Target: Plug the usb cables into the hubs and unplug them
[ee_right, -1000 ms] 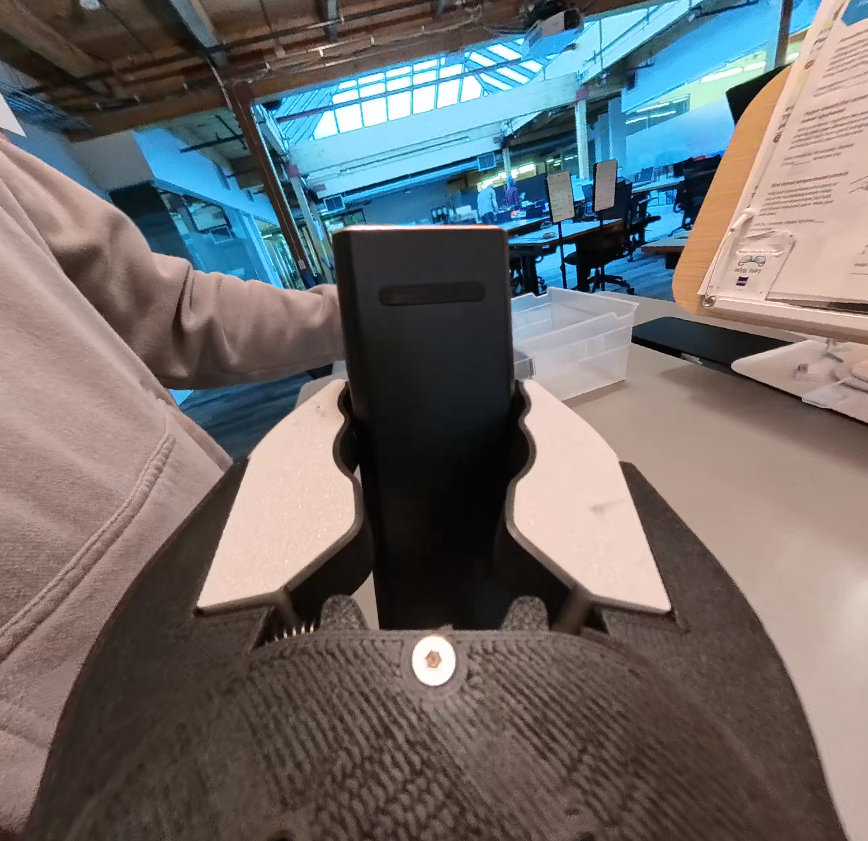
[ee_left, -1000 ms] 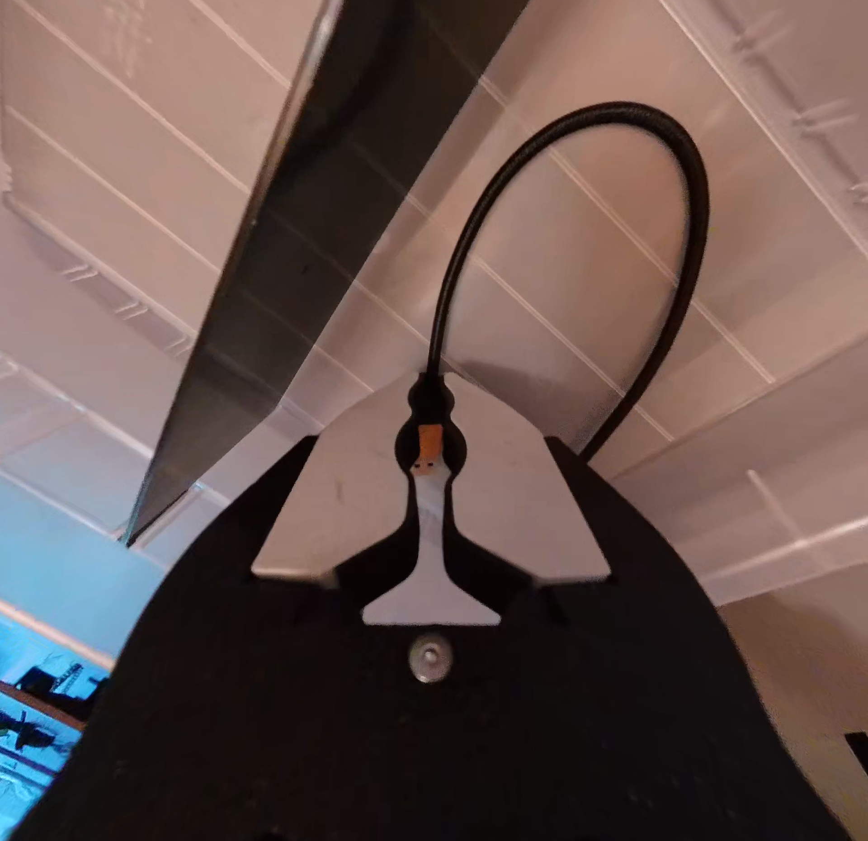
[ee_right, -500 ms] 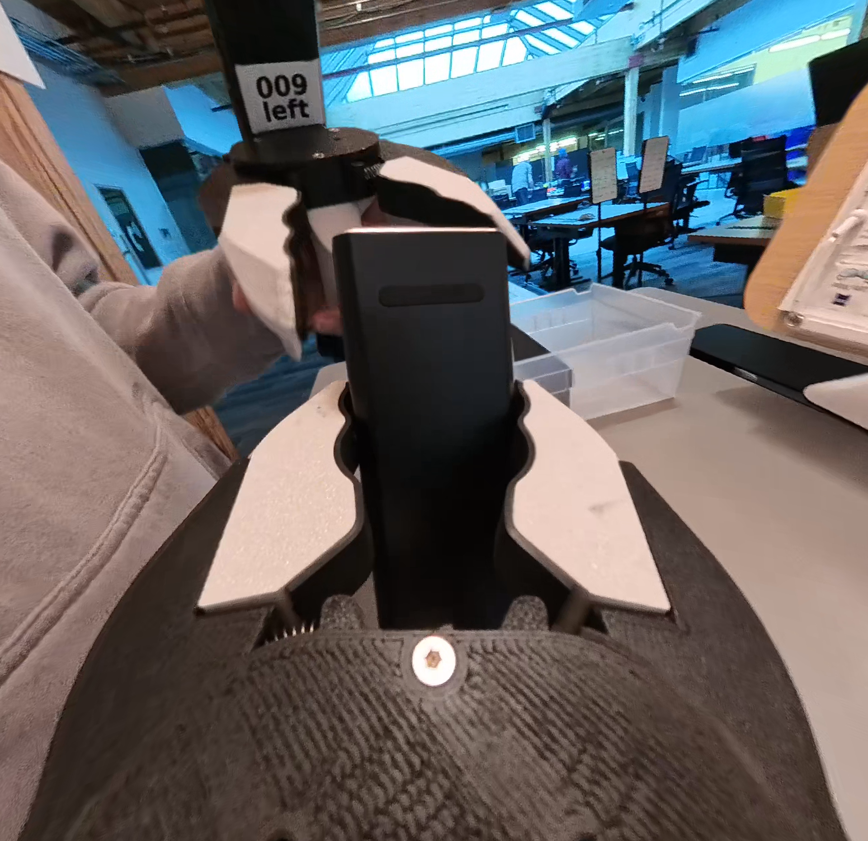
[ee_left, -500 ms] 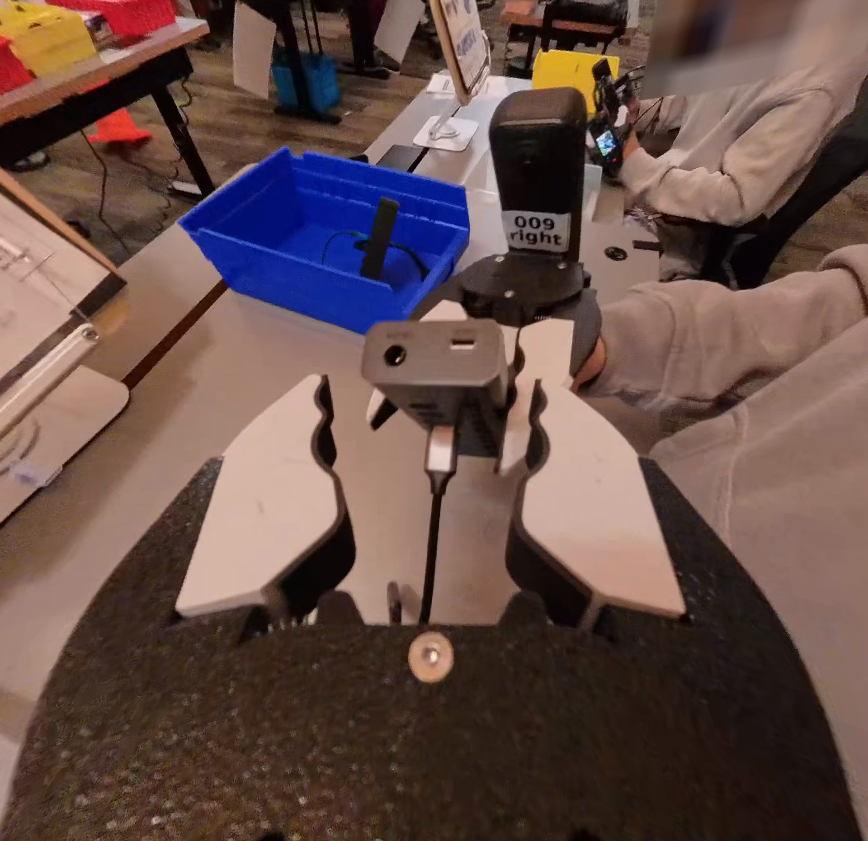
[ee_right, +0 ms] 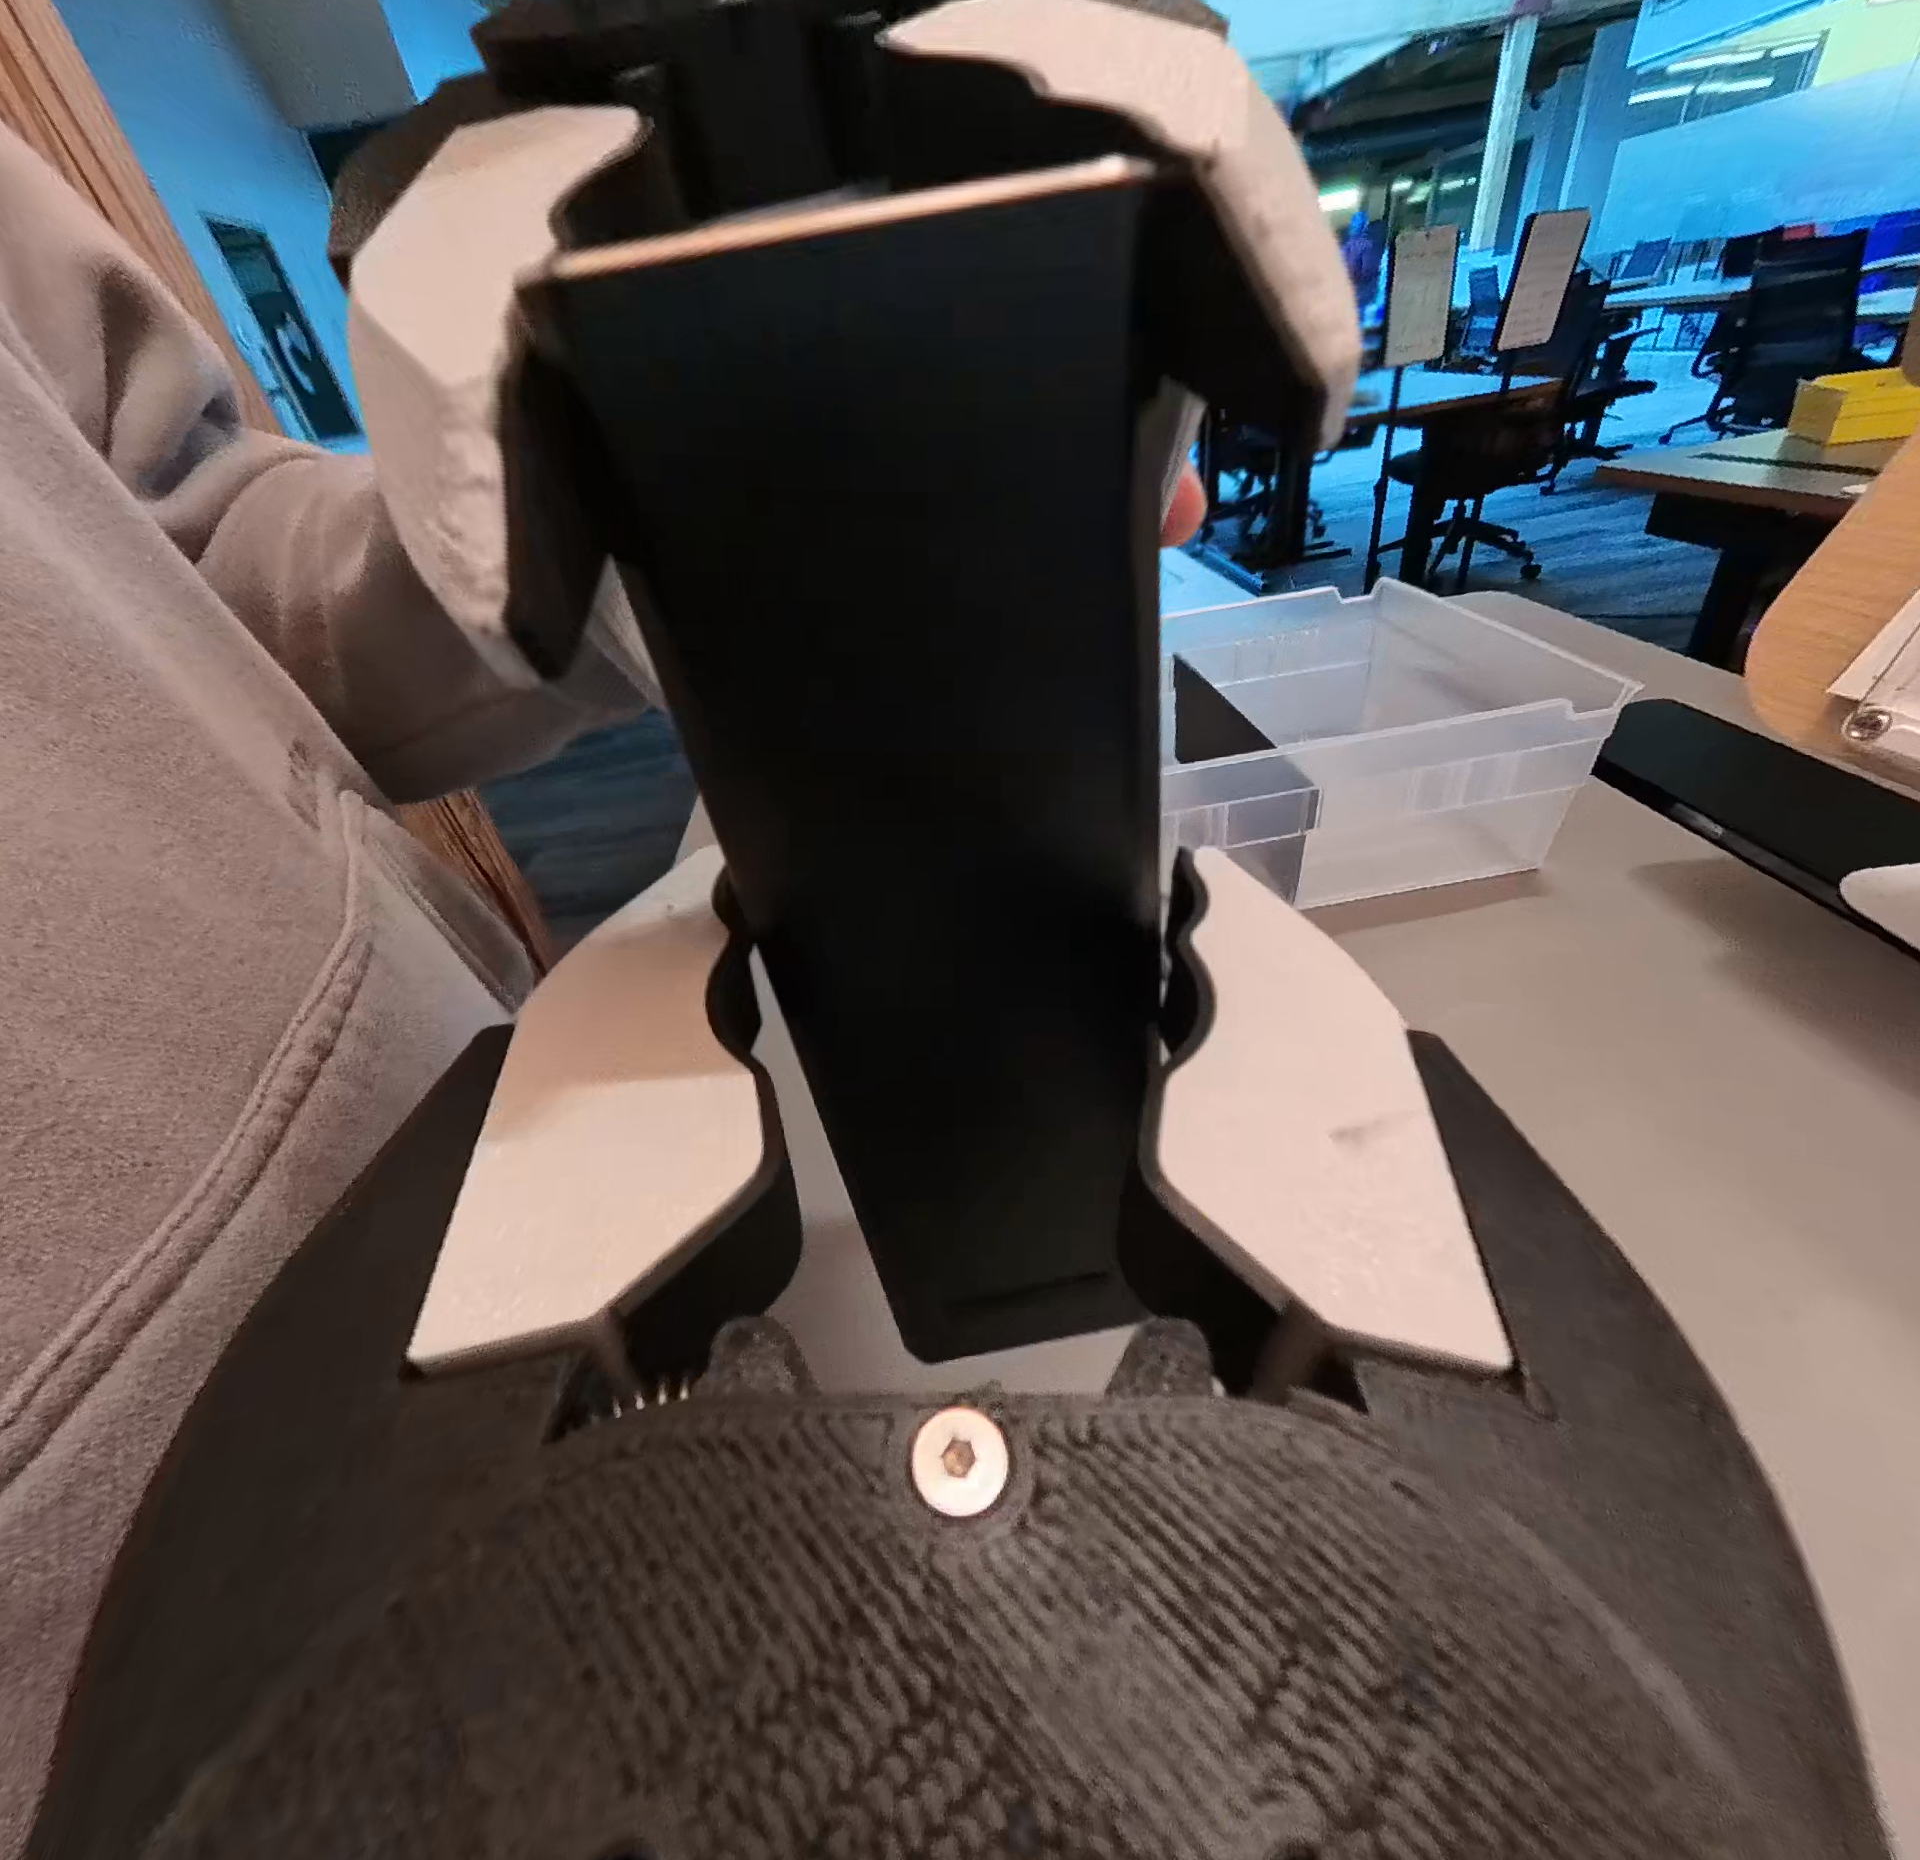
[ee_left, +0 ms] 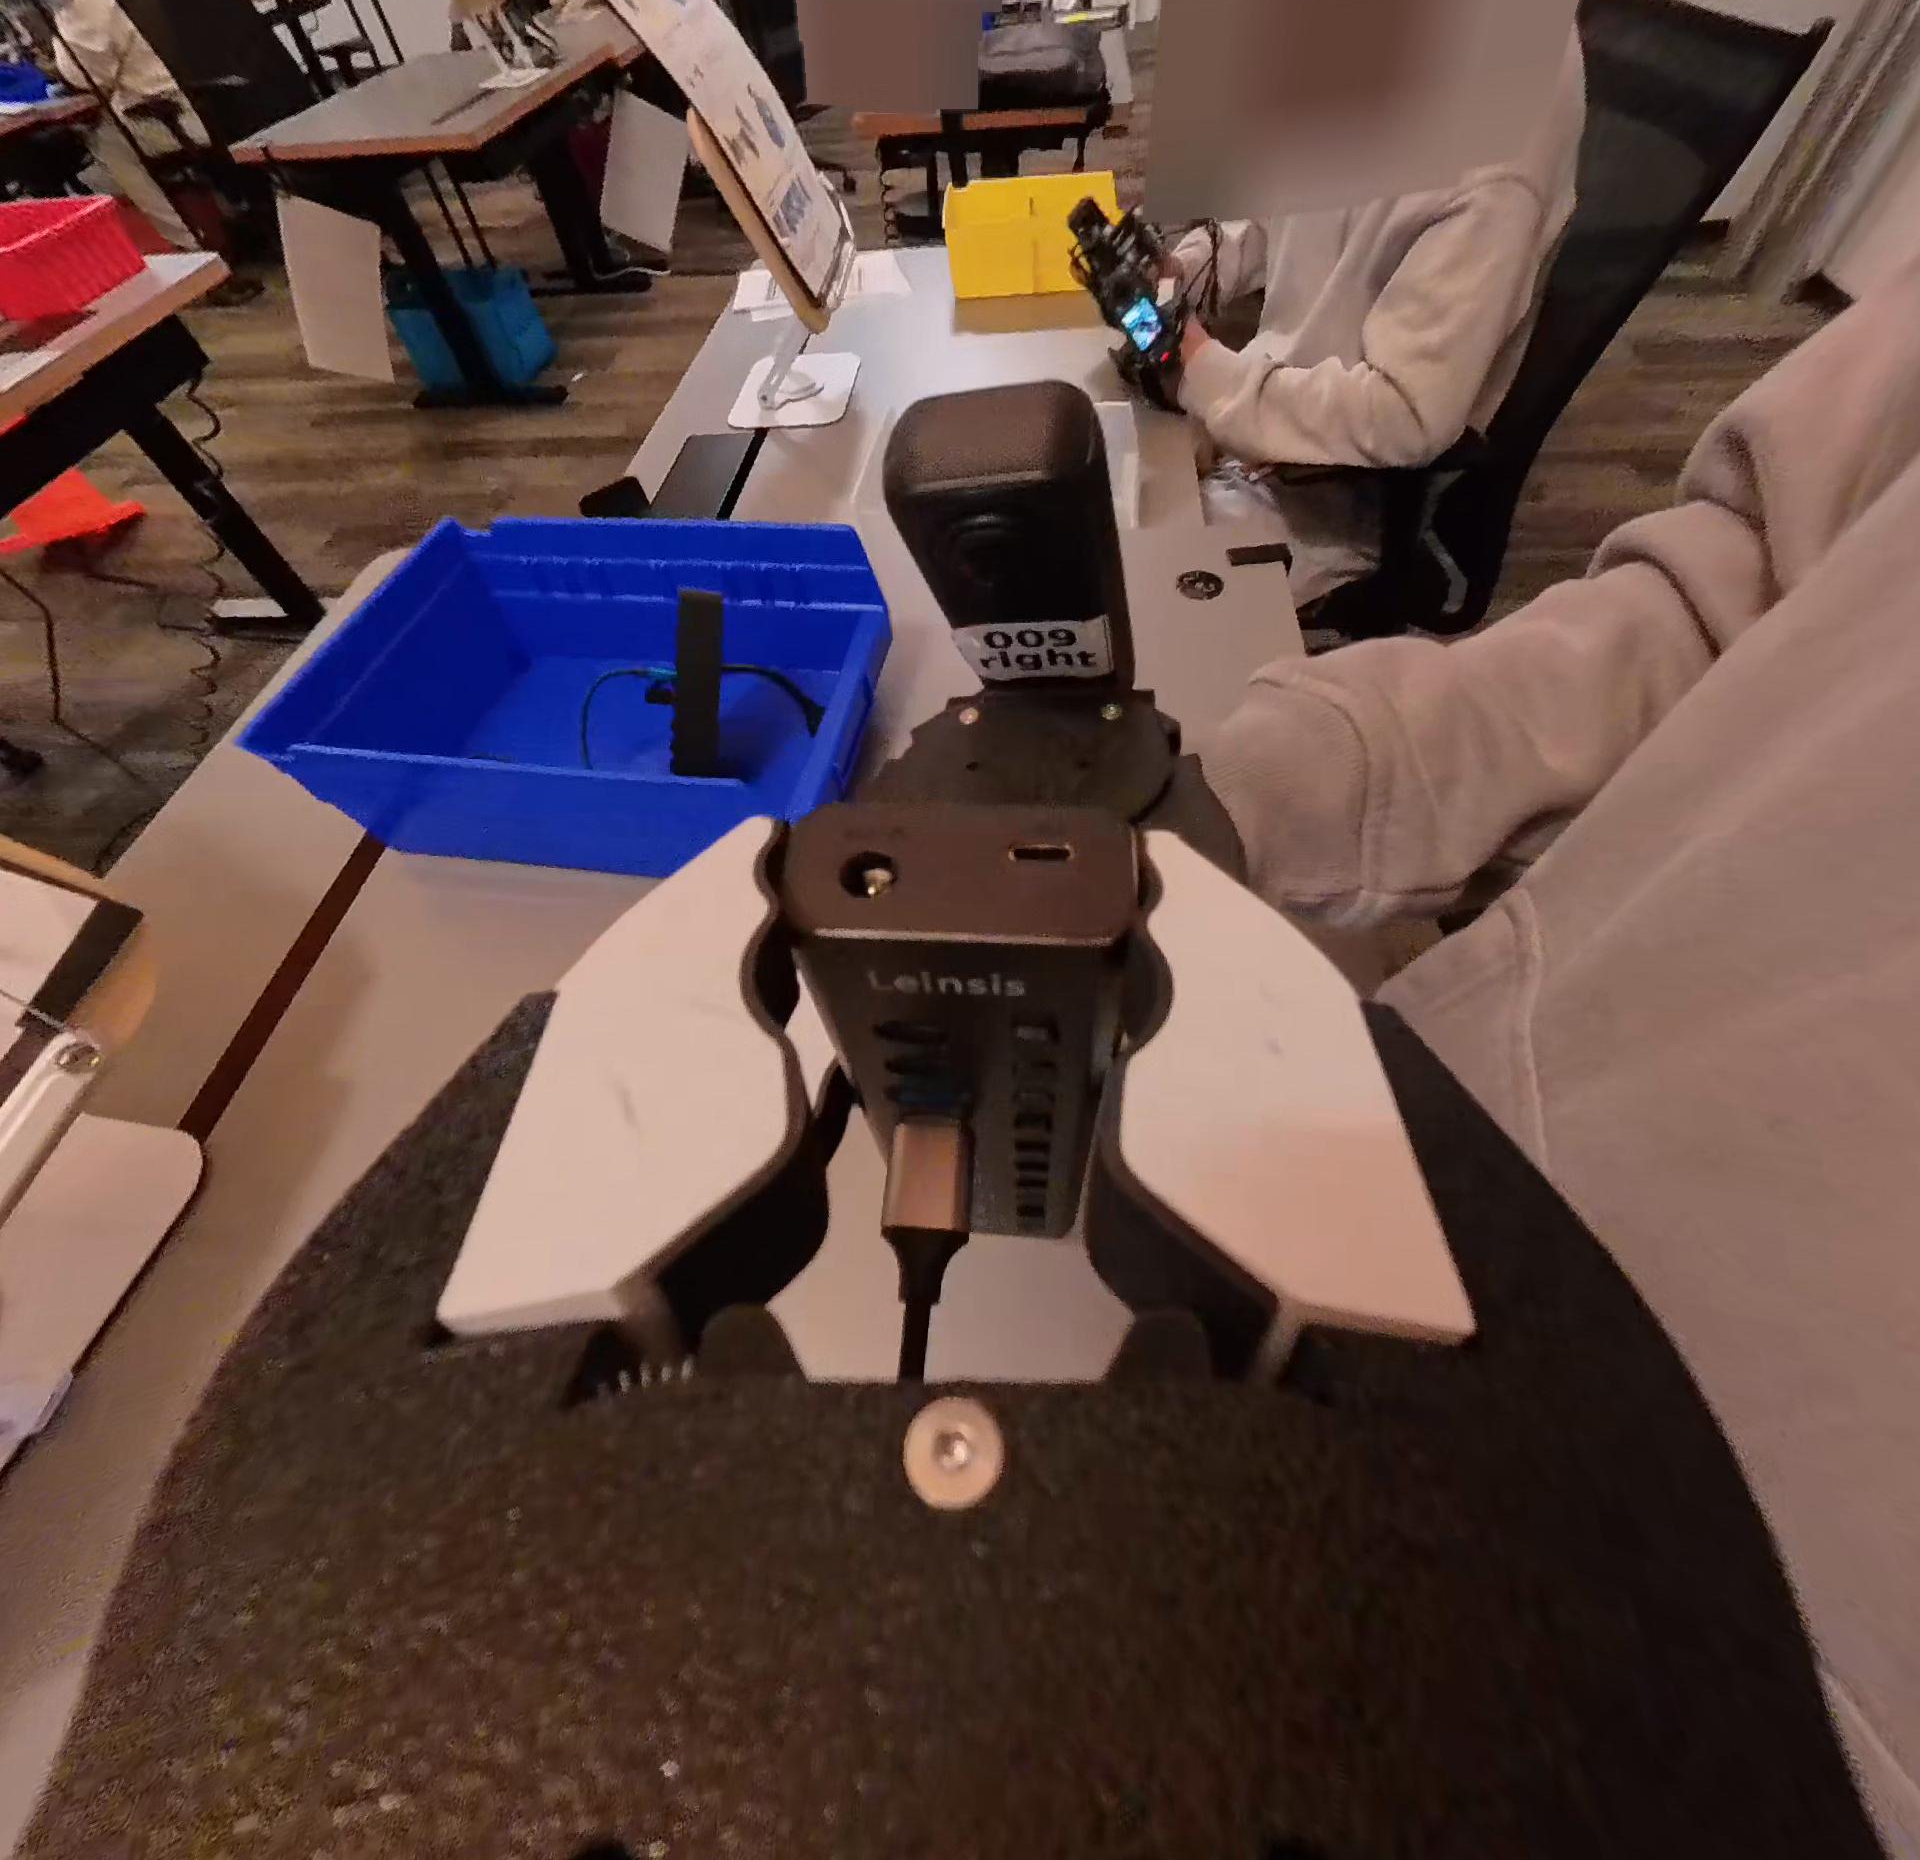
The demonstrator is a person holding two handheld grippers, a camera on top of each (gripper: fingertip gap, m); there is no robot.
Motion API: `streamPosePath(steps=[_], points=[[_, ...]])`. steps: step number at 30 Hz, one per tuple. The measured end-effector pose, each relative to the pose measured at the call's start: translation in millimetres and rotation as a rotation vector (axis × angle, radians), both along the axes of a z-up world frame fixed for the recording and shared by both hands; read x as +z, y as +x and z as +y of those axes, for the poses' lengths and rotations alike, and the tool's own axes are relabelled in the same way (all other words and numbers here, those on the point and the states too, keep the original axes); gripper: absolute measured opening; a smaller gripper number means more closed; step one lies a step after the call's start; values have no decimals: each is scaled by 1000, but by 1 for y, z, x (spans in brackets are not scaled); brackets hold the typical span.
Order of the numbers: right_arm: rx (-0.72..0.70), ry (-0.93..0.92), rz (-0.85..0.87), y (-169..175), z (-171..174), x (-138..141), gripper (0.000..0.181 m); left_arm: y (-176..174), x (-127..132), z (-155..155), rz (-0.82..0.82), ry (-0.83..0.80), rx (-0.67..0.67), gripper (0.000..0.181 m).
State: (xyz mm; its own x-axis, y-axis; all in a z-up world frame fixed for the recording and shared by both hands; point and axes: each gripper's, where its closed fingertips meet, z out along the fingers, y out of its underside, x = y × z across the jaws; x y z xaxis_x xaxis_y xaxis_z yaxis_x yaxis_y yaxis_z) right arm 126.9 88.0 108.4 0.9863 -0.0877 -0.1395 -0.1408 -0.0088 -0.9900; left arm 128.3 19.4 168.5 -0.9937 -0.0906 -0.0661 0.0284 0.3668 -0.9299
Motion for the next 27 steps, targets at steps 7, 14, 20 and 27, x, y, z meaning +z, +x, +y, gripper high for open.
streamPosePath(steps=[7, 14, 20, 27], points=[[6, -115, -42, -3, 8, -14, 83, -7, 2, -6, -26, -20, -97, 60], [-25, -129, -41, 2, 10, -15, 80, -7, -1, 0, -62, 13, -96, 60], [-9, -133, -14, -1, 17, -20, 76, -3, -4, 7, -27, 1, -55, 61], [-9, -64, 6, 3, 12, -14, 76, 6, 13, 18, 29, -110, 41, 74]])
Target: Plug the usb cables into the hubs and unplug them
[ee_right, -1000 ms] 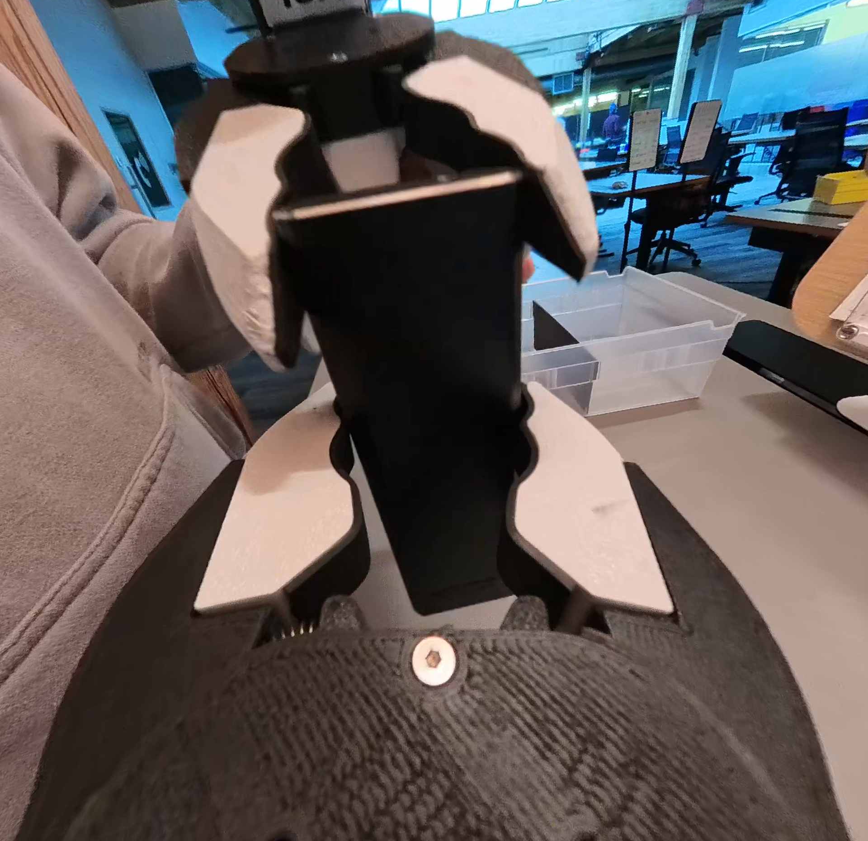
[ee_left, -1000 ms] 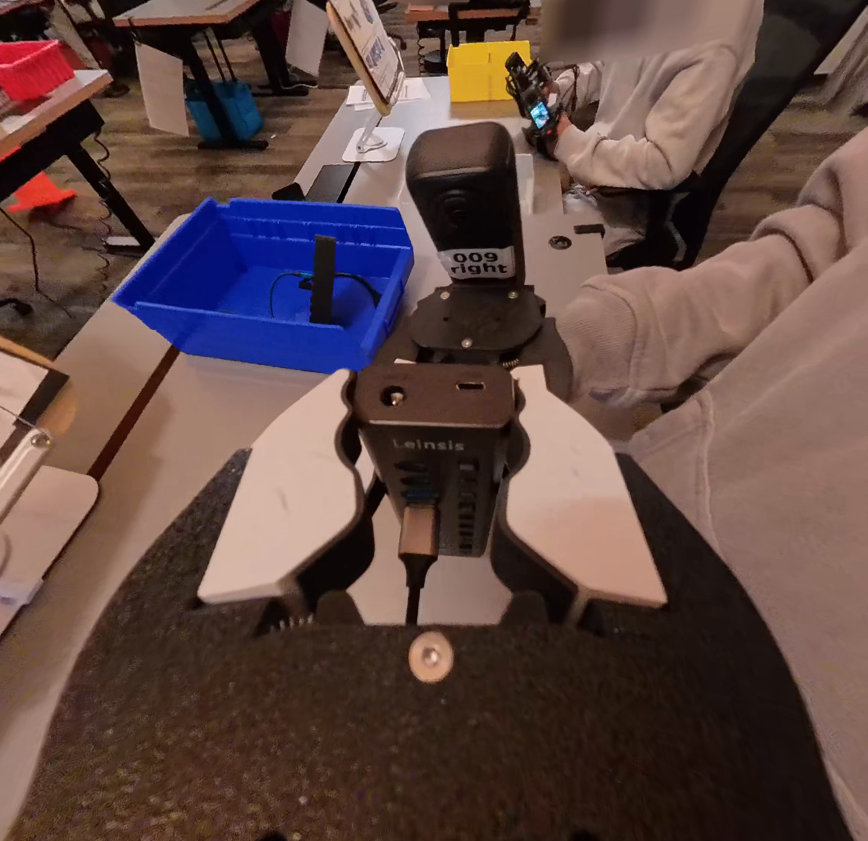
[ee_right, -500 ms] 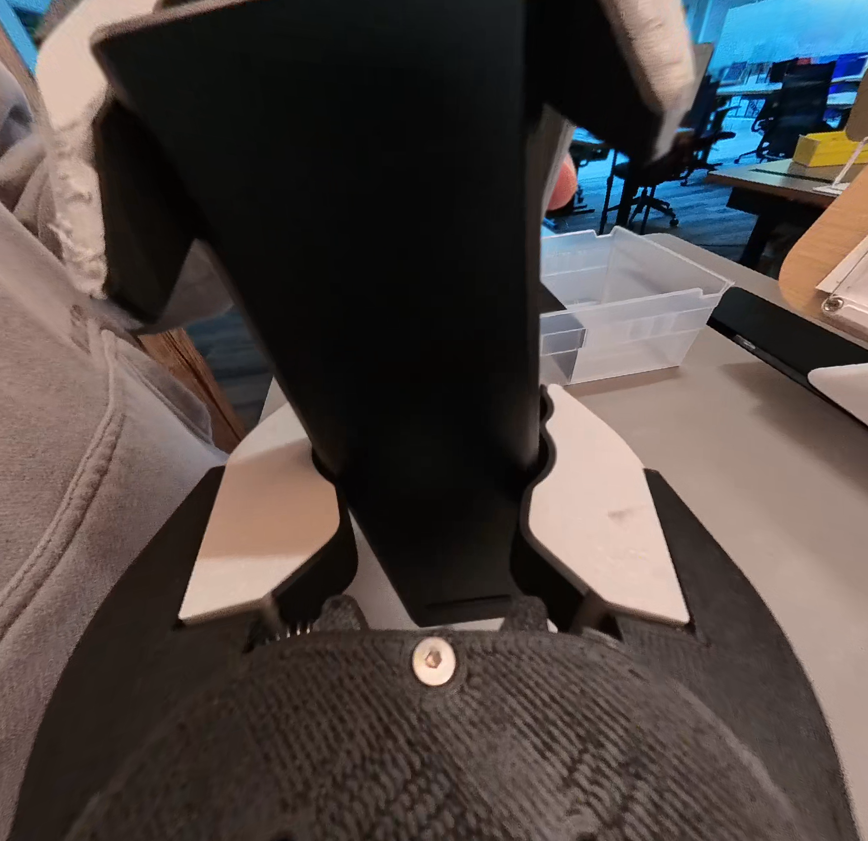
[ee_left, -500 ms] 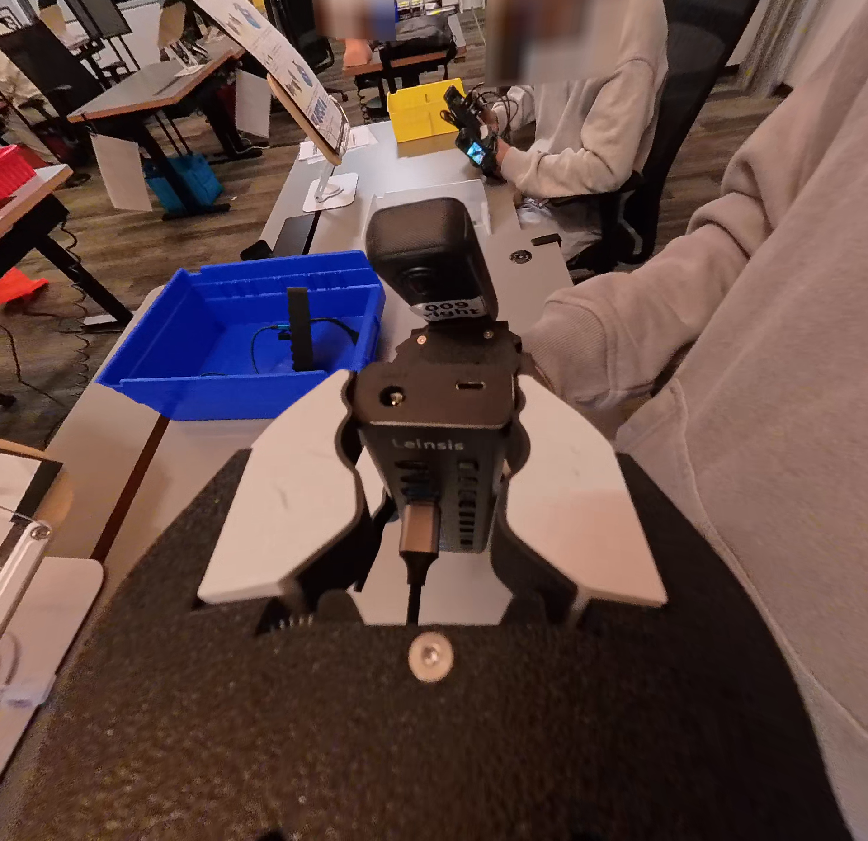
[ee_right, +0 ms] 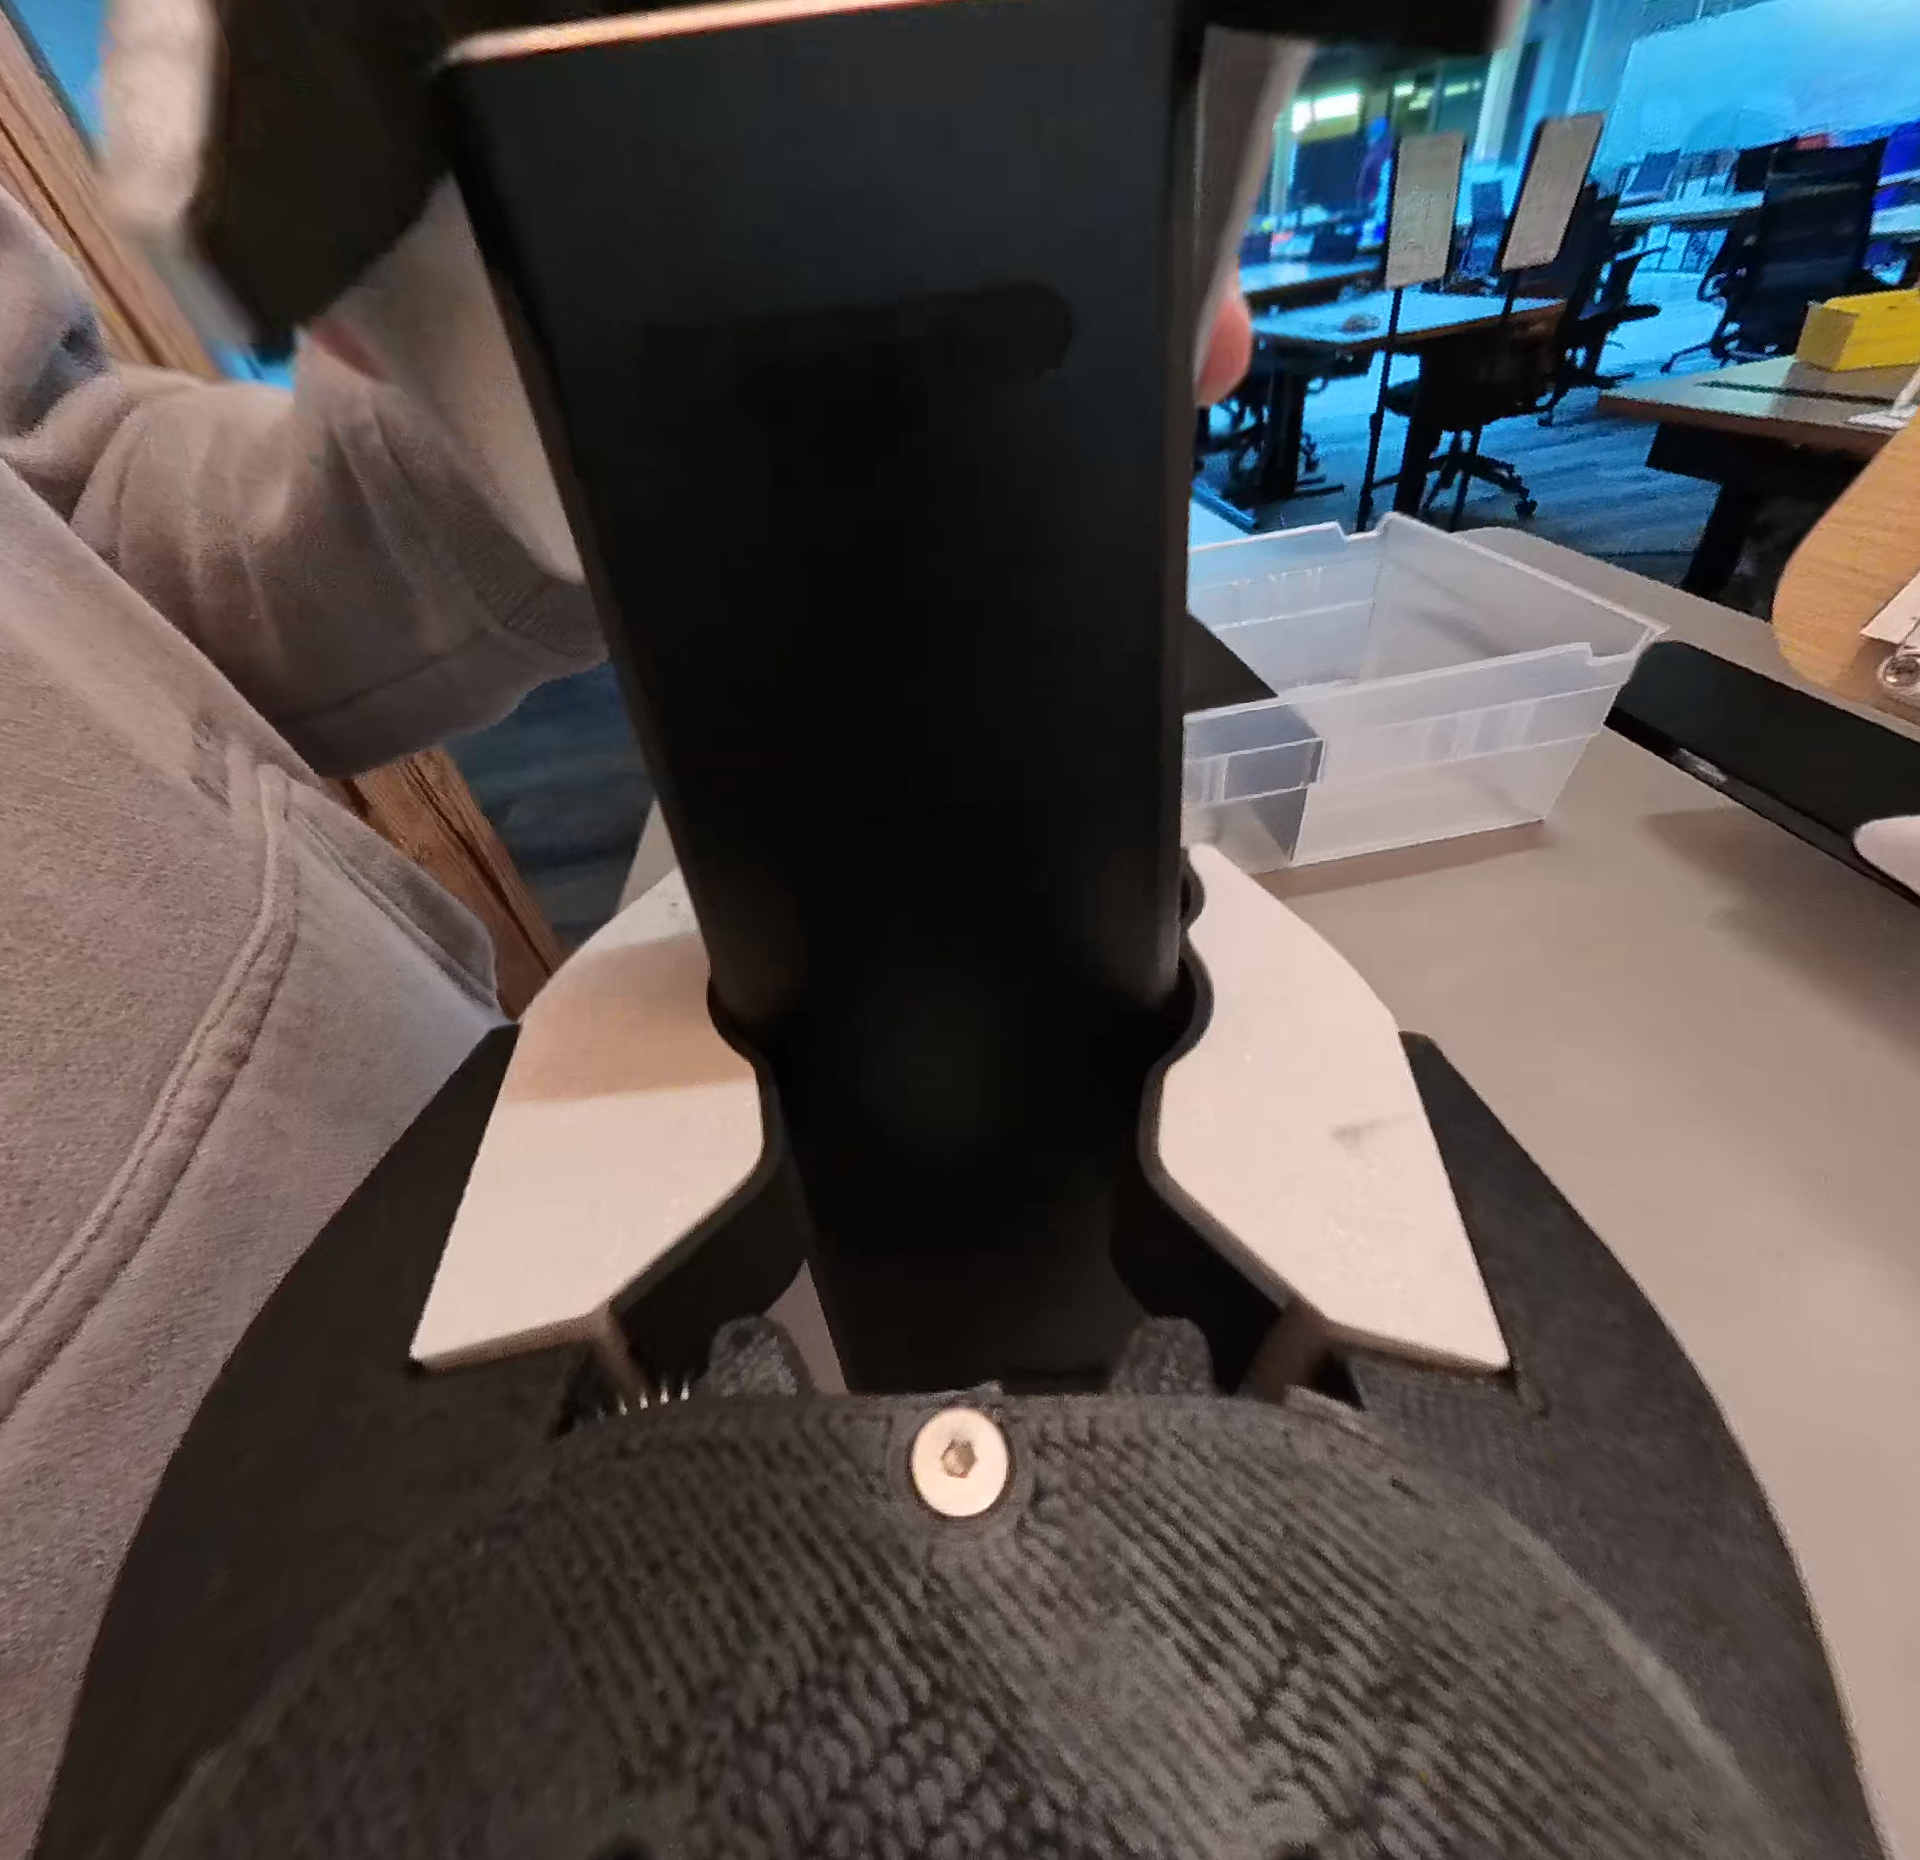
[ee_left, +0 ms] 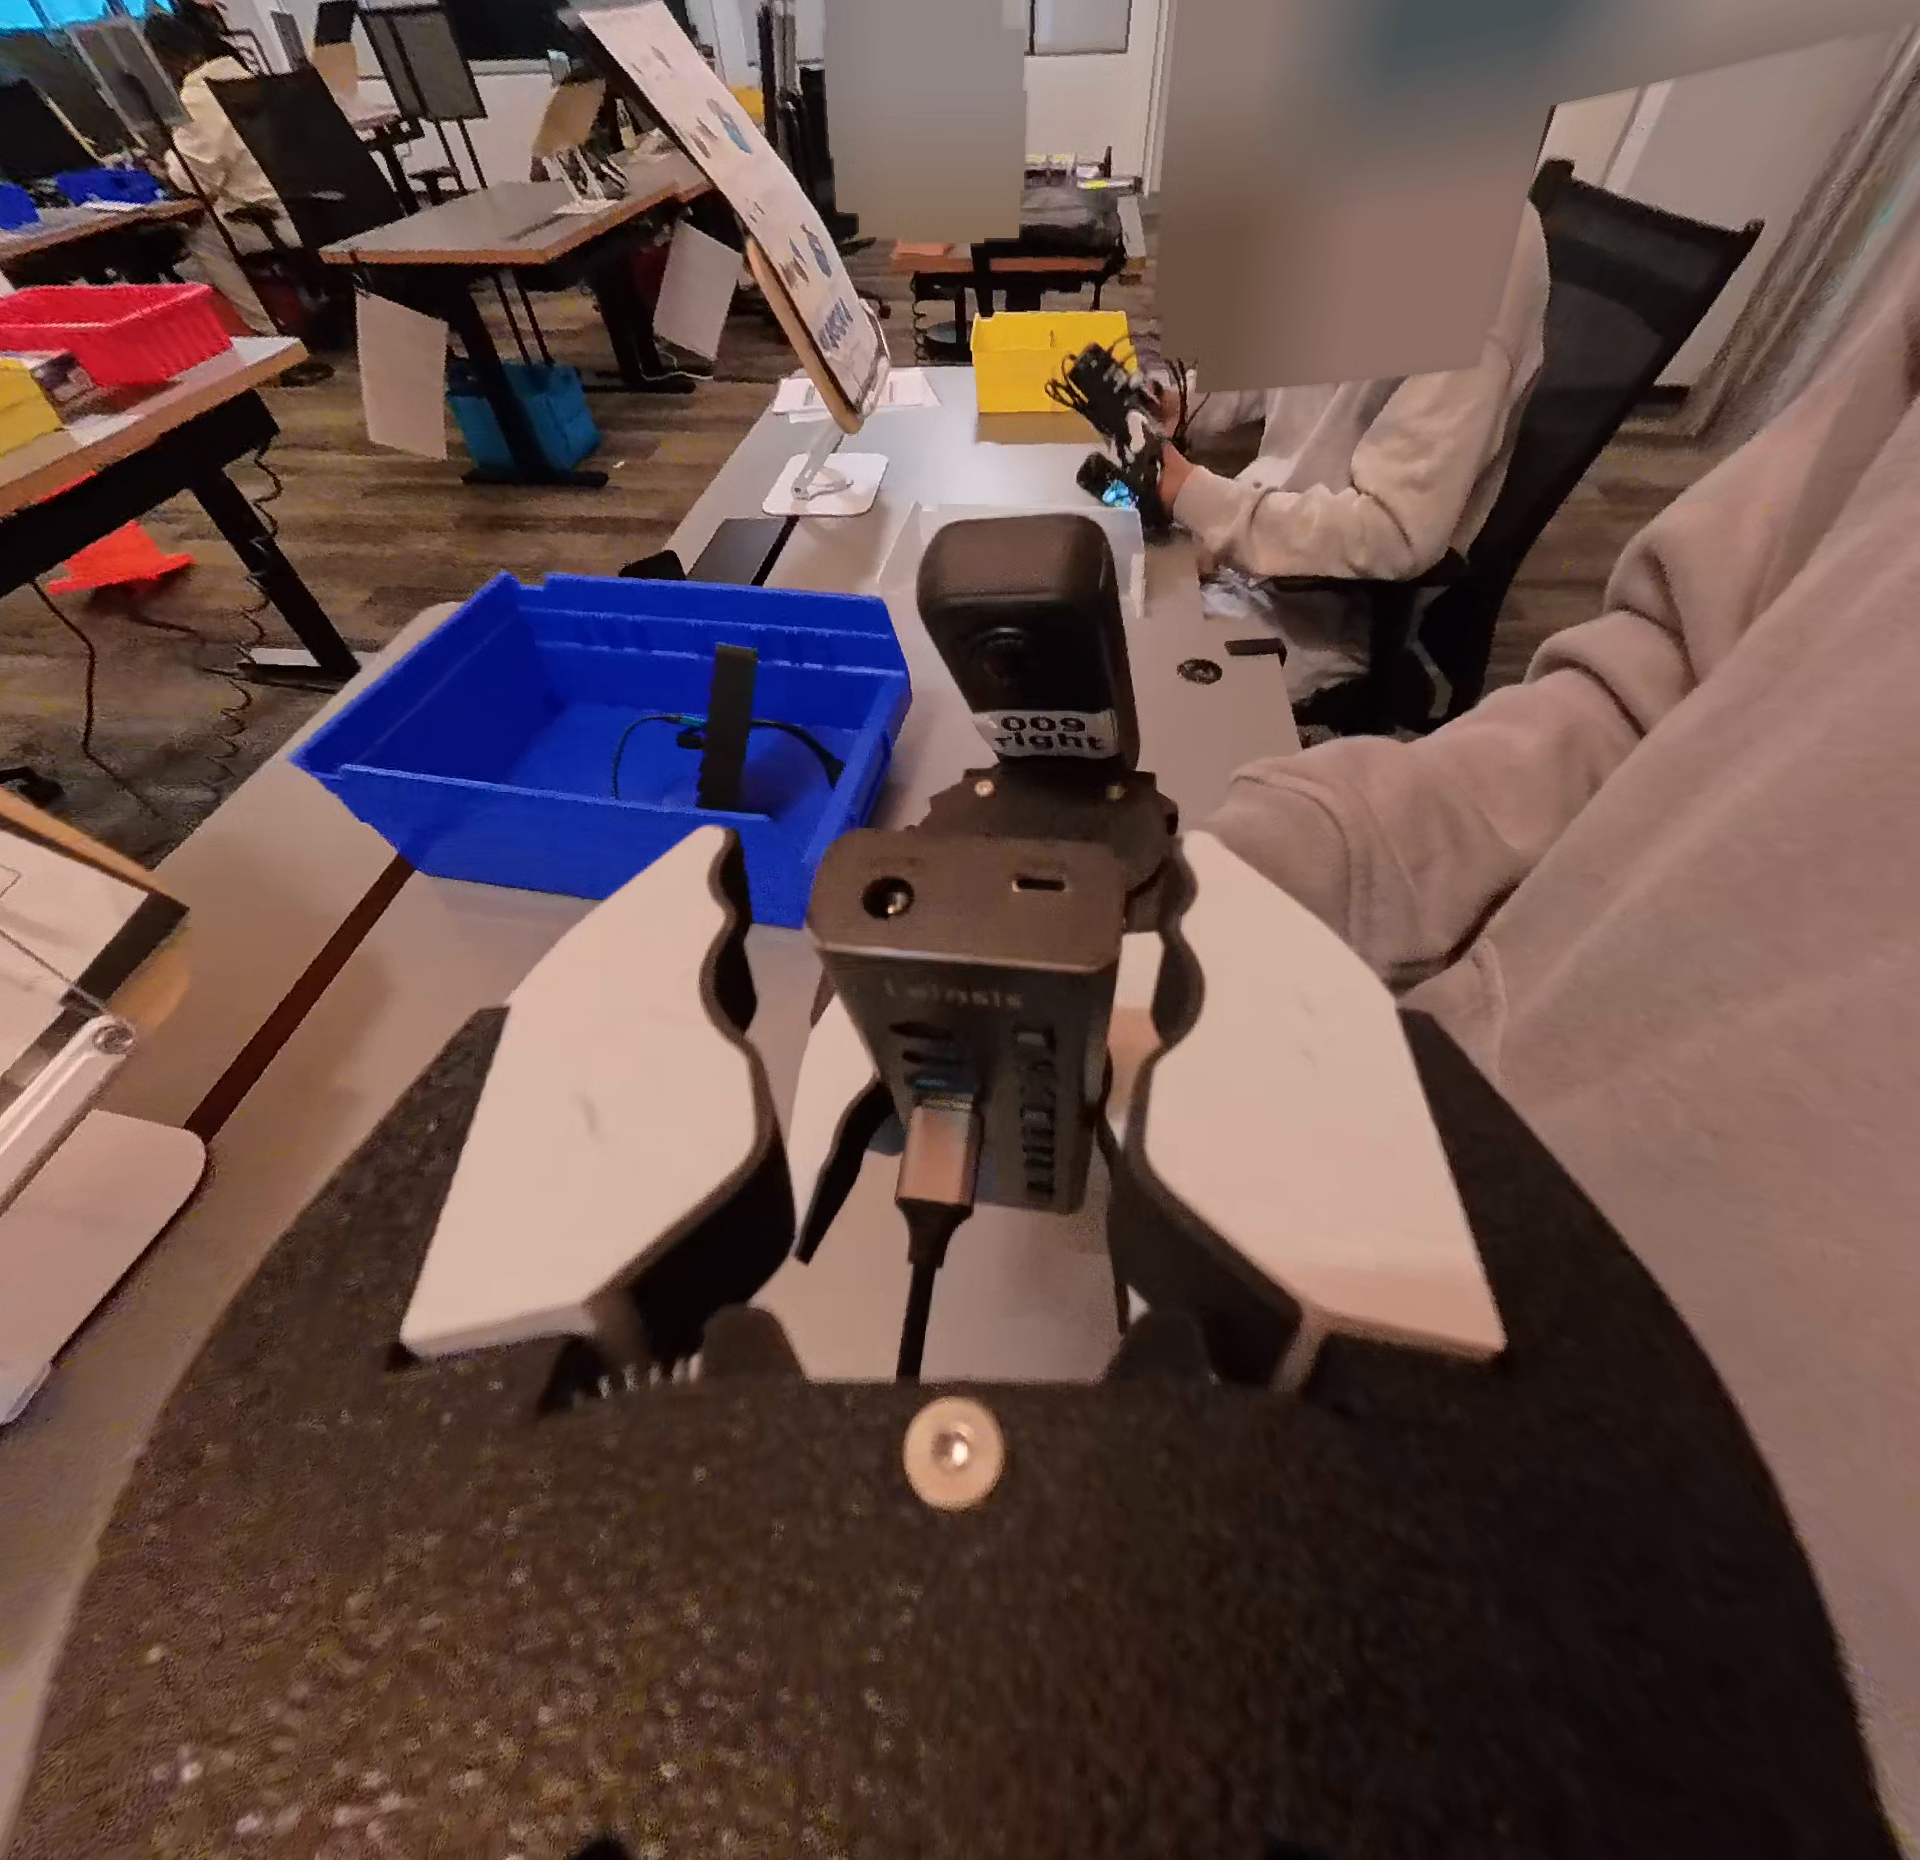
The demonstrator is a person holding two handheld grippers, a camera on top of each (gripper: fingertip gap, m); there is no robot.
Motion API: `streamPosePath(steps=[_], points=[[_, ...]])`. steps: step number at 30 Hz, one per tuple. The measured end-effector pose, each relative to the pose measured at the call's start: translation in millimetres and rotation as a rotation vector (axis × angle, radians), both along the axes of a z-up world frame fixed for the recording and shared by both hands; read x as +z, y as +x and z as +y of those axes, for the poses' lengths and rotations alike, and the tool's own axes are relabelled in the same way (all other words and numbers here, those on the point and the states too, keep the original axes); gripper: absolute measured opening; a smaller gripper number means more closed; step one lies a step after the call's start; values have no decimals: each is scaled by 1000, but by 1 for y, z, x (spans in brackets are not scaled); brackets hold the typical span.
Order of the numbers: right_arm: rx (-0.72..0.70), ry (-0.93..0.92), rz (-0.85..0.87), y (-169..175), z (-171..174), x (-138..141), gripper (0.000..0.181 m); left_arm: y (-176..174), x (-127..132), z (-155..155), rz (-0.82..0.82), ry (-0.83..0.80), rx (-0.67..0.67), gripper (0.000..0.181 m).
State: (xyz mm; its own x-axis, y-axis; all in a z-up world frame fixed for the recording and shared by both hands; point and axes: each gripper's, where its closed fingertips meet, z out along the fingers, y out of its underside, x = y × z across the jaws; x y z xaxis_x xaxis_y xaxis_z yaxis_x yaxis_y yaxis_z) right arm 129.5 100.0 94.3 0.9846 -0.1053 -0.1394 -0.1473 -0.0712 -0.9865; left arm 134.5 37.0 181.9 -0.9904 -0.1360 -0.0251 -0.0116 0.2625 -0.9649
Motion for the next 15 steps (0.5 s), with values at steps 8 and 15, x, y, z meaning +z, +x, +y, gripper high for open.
streamPosePath(steps=[8, 15], points=[[16, 105, 33, 1, -11, 15, 76, -1, -15, 13, 40, 69, 1, 74], [7, 114, 27, 2, -11, 14, 76, -7, -14, 5, 41, 65, 7, 78]])
